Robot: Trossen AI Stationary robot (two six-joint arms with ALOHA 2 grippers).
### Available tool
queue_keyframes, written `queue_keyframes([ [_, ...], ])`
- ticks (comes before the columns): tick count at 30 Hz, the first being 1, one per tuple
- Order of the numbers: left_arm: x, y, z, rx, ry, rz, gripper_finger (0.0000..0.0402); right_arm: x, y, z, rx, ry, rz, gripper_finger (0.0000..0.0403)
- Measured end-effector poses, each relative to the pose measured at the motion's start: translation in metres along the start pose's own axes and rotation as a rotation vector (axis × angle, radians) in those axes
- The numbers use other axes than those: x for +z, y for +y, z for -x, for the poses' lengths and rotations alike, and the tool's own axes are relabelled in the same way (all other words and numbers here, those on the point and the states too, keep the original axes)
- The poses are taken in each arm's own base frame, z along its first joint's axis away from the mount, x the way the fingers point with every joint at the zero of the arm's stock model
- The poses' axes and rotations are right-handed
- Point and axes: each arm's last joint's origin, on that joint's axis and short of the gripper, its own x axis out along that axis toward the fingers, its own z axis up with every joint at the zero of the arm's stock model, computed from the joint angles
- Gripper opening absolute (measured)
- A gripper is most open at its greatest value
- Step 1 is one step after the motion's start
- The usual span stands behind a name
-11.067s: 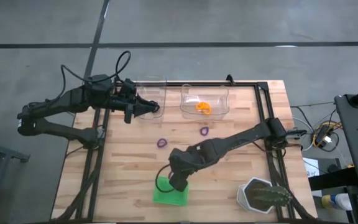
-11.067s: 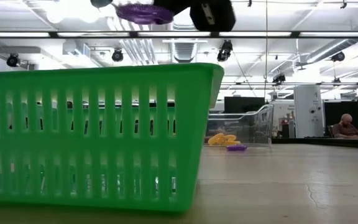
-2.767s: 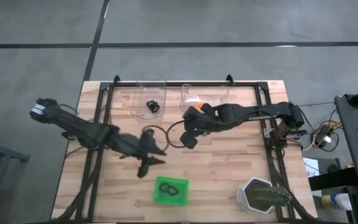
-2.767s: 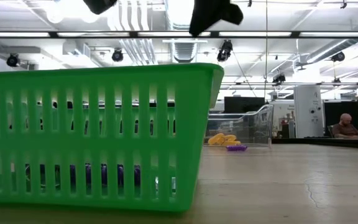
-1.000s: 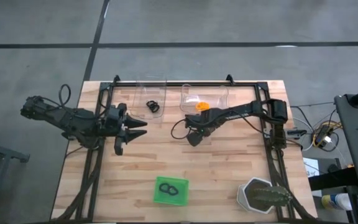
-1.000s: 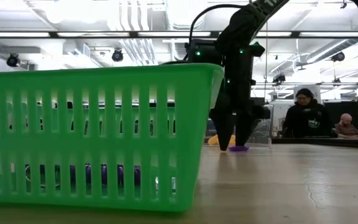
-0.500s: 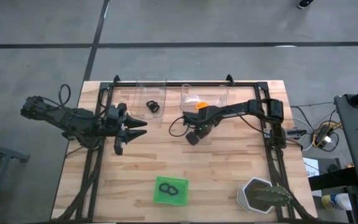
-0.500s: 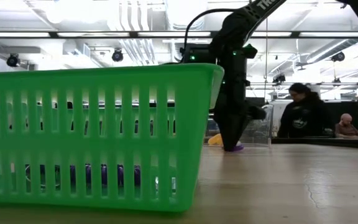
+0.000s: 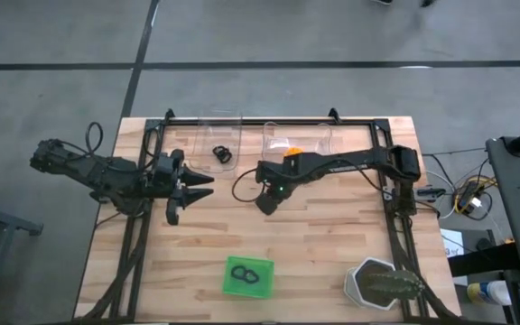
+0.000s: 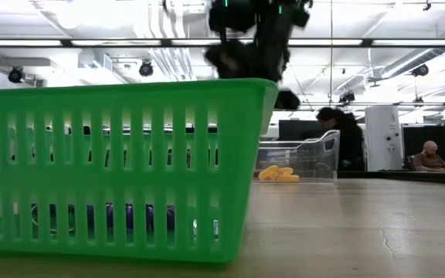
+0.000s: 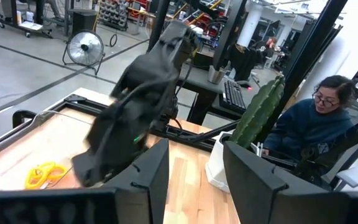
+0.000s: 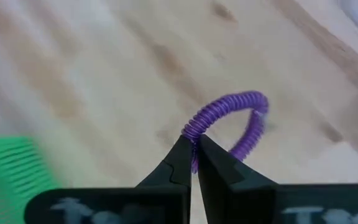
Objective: Sort spring keychains
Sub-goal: Put the violet spring keychain into the green bin
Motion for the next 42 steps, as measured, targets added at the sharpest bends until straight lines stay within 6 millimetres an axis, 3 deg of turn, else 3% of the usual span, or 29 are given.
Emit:
queue_keyframes([
  [9, -0.001, 0.0, 0.0, 0.003, 0.009, -0.024, 0.0145, -0.006, 0.059, 0.063, 0.204, -0.121, 0.105, 0.0008],
  [15, -0.001, 0.001, 0.0, 0.018, 0.002, -0.037, 0.0145, -0.028, 0.094, 0.082, 0.315, -0.131, 0.174, 0.0008],
  [29, -0.001, 0.001, 0.001, 0.019, 0.0, -0.035, 0.0145, -0.087, 0.133, 0.065, 0.452, -0.078, 0.263, 0.0008],
  [42, -0.001, 0.002, 0.001, 0.028, 0.0, -0.034, 0.0145, -0.105, 0.122, 0.018, 0.514, -0.034, 0.259, 0.0008],
])
